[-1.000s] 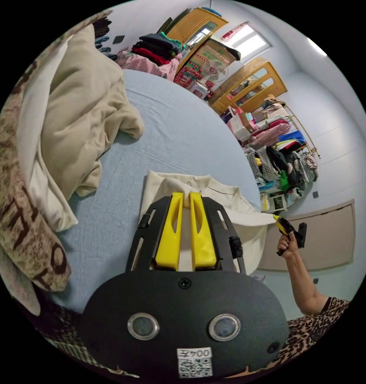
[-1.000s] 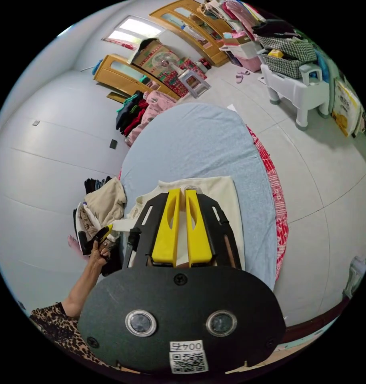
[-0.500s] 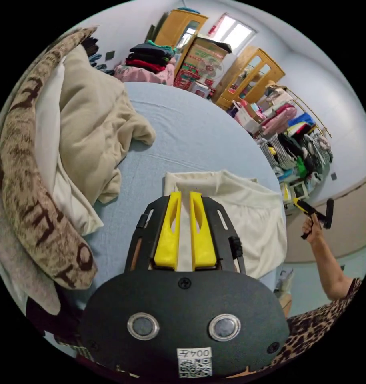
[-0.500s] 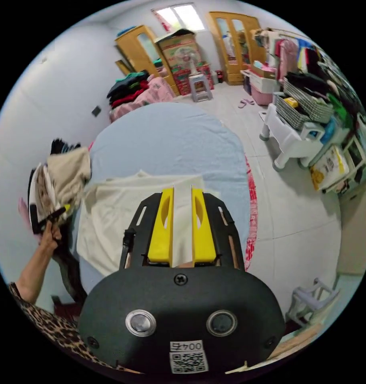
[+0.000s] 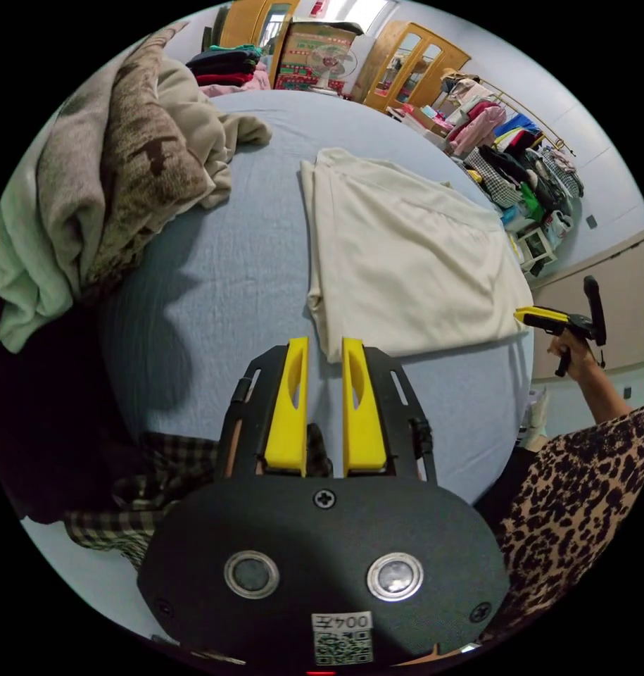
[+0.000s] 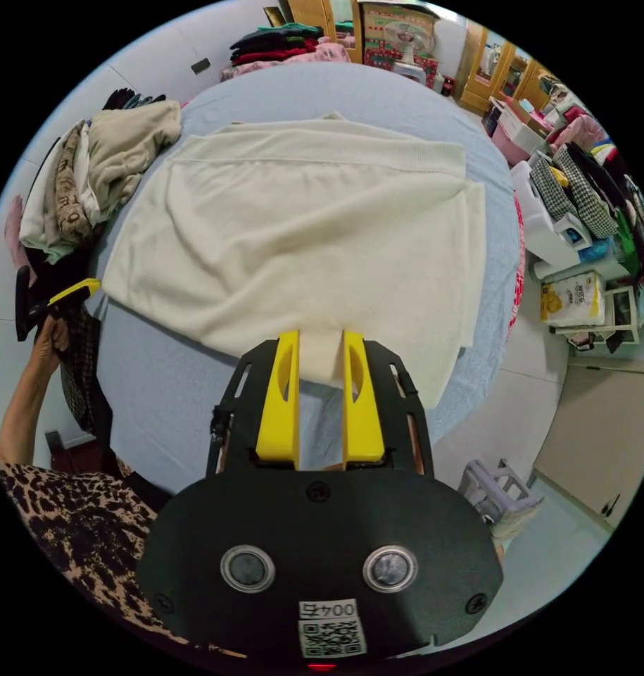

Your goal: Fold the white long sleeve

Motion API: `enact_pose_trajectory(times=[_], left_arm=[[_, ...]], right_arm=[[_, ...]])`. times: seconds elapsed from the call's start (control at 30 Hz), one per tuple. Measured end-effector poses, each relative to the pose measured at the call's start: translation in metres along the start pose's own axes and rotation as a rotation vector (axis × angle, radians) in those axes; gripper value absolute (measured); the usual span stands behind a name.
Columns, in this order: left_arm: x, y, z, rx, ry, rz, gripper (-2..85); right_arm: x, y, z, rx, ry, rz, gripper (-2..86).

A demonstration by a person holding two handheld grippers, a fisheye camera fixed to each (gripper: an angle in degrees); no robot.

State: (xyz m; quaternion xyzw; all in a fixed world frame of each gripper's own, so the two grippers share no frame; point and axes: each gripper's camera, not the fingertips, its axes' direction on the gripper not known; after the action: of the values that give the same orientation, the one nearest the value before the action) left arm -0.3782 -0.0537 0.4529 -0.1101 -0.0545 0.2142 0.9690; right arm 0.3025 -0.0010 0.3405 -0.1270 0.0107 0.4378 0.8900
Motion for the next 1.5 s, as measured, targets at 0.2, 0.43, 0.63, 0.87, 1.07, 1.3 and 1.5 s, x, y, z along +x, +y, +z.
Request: enact_pose_trajectory(times=[0.2, 0.43, 0.63, 0.87, 1.07, 1.3, 1.5], left_arm=[[0.005, 0.001, 0.016, -0.015, 0.025, 0.028, 6.4], [0.006, 0.000, 0.016, -0.022, 0.003, 0.048, 1.1], [0.001, 0.005, 0.045, -0.099, -0.034, 0.041, 0.3], [-0.001, 0.006, 0.025, -0.050, -0.015, -0.014, 0.8], [0.047, -0.015, 0.021, 0.080, -0.019, 0.070, 1.6], [0.071, -0.038, 0.097, -0.065, -0.055, 0.056, 1.0], [0.061, -0.045, 0.104, -0.100, 0.016, -0.003, 0.8]], right_arm=[[0.001, -0.013, 0.022, -0.023, 0.044, 0.020, 8.6], [-0.006, -0.020, 0.039, -0.053, 0.155, -0.007, 7.4], [0.009, -0.017, 0.044, -0.044, 0.132, -0.018, 7.4], [0.022, -0.013, 0.046, -0.063, 0.147, -0.046, 7.5], [0.040, -0.001, 0.043, -0.042, 0.138, -0.045, 7.5], [0.067, 0.019, 0.034, 0.001, 0.119, -0.052, 7.8], [0.135, 0.085, -0.017, 0.223, -0.030, 0.040, 9.1]])
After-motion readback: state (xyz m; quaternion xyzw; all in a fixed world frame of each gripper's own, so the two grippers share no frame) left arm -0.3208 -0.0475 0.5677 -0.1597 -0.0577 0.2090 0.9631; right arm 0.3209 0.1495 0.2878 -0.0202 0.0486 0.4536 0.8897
